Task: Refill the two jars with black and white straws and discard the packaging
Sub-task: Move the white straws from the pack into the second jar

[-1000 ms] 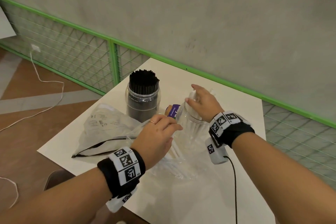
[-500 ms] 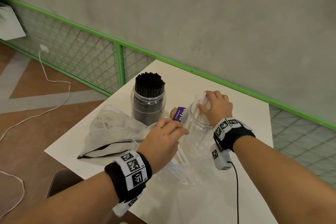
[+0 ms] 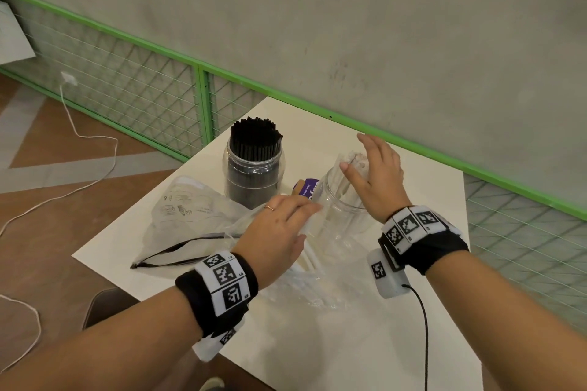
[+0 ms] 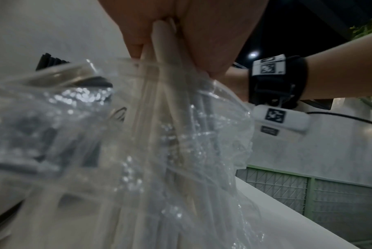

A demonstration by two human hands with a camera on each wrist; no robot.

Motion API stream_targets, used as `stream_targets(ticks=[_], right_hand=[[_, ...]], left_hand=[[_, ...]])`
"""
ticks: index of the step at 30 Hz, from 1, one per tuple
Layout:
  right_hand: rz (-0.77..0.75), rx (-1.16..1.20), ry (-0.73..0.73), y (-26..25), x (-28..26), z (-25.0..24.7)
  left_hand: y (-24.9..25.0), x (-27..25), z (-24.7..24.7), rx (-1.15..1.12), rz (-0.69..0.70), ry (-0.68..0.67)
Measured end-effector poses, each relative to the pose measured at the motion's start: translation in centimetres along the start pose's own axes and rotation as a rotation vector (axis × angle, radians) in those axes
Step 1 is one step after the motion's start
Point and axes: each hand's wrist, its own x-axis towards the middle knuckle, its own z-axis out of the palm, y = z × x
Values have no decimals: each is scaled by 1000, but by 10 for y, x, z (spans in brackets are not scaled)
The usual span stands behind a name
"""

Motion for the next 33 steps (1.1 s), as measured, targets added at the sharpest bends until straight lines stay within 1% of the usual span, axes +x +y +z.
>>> stream_targets(ticks=[1,2,4,6,8,11,14,17,20,21,23,27,30,33], right_hand=[[-48,47,8,-5,-9,-4],[-91,80,-16,-8,-19,-6],[-139,124,-144,-14,-41,-8],[-161,144,-320,-14,-60,-4],[-150,151,-467,-14,-74,3],[-63,228,-565,-20,-85,17],[60,399,-591,-31,-86,33],[69,603,-554,-36,-85,46],[27,605,-516,-43,-83,49],[-10,617,-524,-46,-84,50],[-39,634,-540,-50,-83,53],[51,609,-523,-47,-87,56],[46,632,-513,-44,-90,60],[60,643,-496,-45,-91,60]], left_hand=[[-2,-1,0,-13,-9,-9],[-4,-2,-1,-26,-5,-17],[-7,-3,-2,-41,25,-28],[-8,-5,-3,-69,44,-23],[-6,-6,-3,-97,46,3],[-3,-10,-1,-136,-5,20],[0,-12,-1,-200,-54,2],[1,-13,-3,-239,-80,7],[-3,-17,-7,-267,-144,35],[-5,-18,-9,-274,-153,27],[-6,-19,-10,-300,-159,-7],[-6,-21,-10,-271,-175,-62],[-2,-21,-13,-323,-215,-132],[2,-19,-19,-342,-192,-167]])
